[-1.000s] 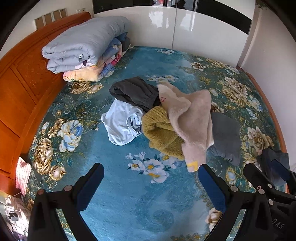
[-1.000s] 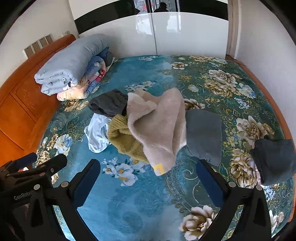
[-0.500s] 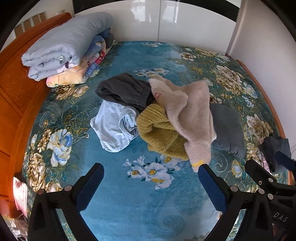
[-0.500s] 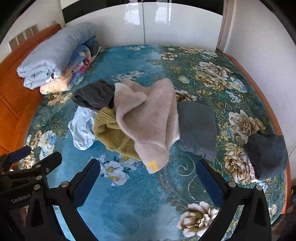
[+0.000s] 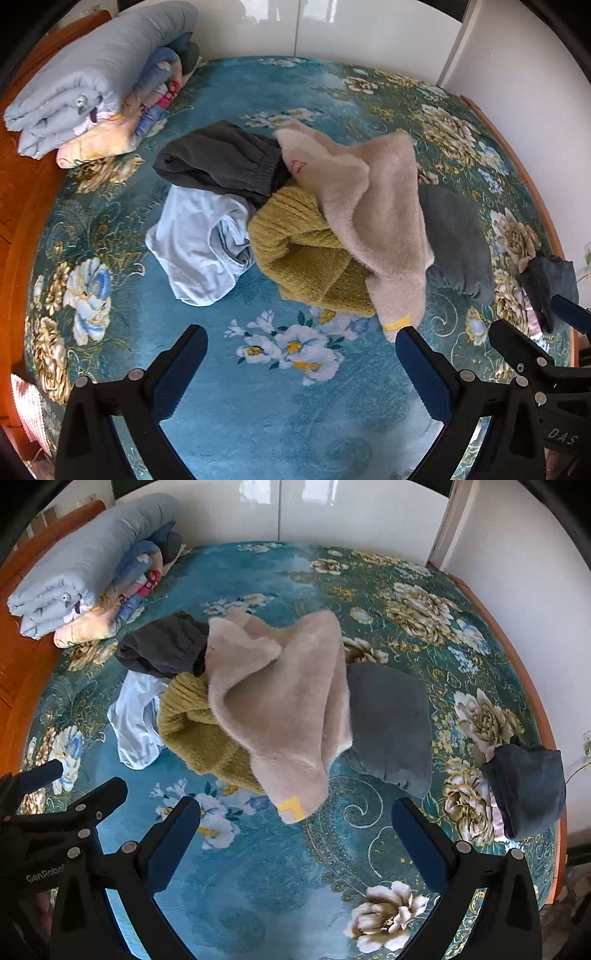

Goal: Fold clothes
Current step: 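Grasp the pink sweater with the left gripper and lift it off the pile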

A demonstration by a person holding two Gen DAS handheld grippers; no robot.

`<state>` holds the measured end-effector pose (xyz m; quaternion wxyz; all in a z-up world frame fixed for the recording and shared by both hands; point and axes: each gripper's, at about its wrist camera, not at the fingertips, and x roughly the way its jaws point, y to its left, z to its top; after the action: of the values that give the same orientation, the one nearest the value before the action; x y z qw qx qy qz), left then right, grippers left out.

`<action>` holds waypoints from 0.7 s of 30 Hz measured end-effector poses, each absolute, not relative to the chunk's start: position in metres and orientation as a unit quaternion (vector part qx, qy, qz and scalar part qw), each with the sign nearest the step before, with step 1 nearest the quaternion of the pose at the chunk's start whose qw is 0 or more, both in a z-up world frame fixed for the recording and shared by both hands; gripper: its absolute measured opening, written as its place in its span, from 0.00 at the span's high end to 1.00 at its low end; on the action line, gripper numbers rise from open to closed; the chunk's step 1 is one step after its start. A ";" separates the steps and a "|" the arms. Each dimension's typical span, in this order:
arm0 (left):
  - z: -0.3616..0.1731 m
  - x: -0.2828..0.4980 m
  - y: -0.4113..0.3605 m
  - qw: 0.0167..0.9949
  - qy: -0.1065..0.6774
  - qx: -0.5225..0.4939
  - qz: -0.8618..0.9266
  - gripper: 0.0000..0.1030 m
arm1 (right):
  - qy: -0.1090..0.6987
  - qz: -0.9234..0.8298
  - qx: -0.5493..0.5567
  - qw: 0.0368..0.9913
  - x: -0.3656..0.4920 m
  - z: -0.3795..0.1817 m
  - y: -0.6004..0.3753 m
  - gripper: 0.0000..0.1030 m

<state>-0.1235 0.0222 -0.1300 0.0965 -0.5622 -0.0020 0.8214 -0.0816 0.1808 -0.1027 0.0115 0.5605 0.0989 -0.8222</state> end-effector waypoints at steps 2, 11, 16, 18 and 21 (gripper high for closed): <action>-0.141 -0.129 0.027 0.104 -0.003 -0.571 0.814 0.00 | 0.098 -0.816 0.570 0.008 -0.084 -0.110 0.185 0.00; -0.202 -0.170 0.067 0.140 -0.015 -0.612 0.779 0.00 | 0.093 -0.782 0.614 -0.044 -0.067 -0.137 0.240 0.00; -0.244 -0.200 0.104 0.165 -0.028 -0.633 0.756 0.03 | 0.092 -0.759 0.639 -0.087 -0.043 -0.148 0.285 0.00; -0.255 -0.208 0.120 0.175 -0.017 -0.630 0.757 0.11 | 0.089 -0.752 0.645 -0.102 -0.033 -0.148 0.301 0.00; -0.268 -0.221 0.140 0.185 0.002 -0.623 0.760 0.27 | 0.082 -0.743 0.653 -0.122 -0.019 -0.147 0.320 0.00</action>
<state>-0.2208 0.1396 -0.2679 0.1851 -0.6228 0.0021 0.7601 -0.0193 0.3203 -0.1470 -0.1223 0.6527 0.0817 -0.7432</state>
